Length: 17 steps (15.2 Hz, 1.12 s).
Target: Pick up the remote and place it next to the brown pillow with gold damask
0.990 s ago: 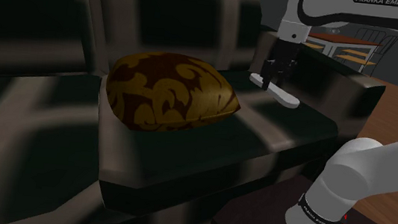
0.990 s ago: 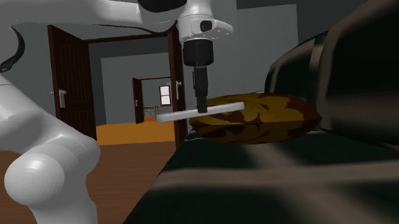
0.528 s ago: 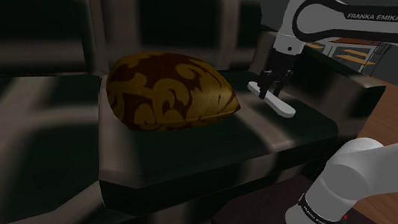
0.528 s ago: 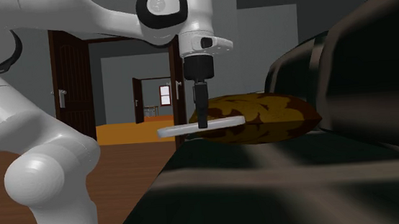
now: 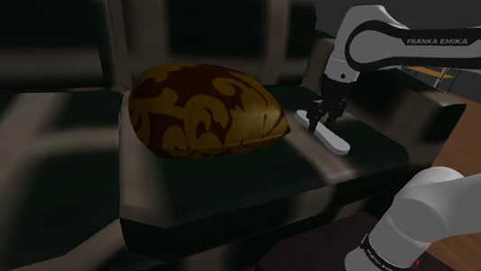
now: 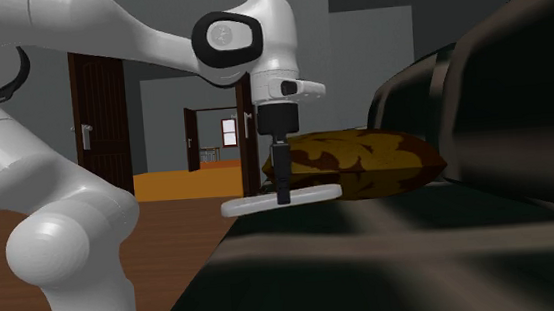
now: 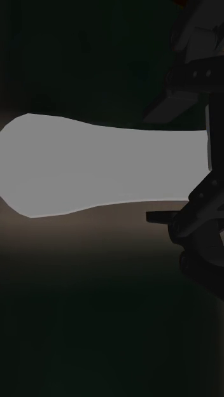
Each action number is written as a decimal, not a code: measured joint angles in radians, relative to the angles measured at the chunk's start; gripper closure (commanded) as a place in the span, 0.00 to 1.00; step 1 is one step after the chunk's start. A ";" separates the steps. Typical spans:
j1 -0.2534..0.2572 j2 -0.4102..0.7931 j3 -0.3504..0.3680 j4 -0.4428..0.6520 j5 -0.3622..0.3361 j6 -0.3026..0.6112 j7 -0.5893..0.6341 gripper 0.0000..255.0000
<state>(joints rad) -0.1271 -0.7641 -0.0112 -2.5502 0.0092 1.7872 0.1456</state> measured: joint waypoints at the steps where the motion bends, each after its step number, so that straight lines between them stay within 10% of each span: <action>1: 0.000 0.002 0.000 -0.010 0.000 0.012 0.000 1.00; 13: -0.001 0.006 -0.002 -0.092 -0.001 0.099 -0.003 1.00; 14: -0.001 0.006 -0.002 -0.092 -0.001 0.099 -0.003 0.00; 17: -0.001 0.006 -0.002 -0.092 -0.001 0.099 -0.003 0.00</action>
<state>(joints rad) -0.1280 -0.7579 -0.0130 -2.6424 0.0083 1.8864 0.1427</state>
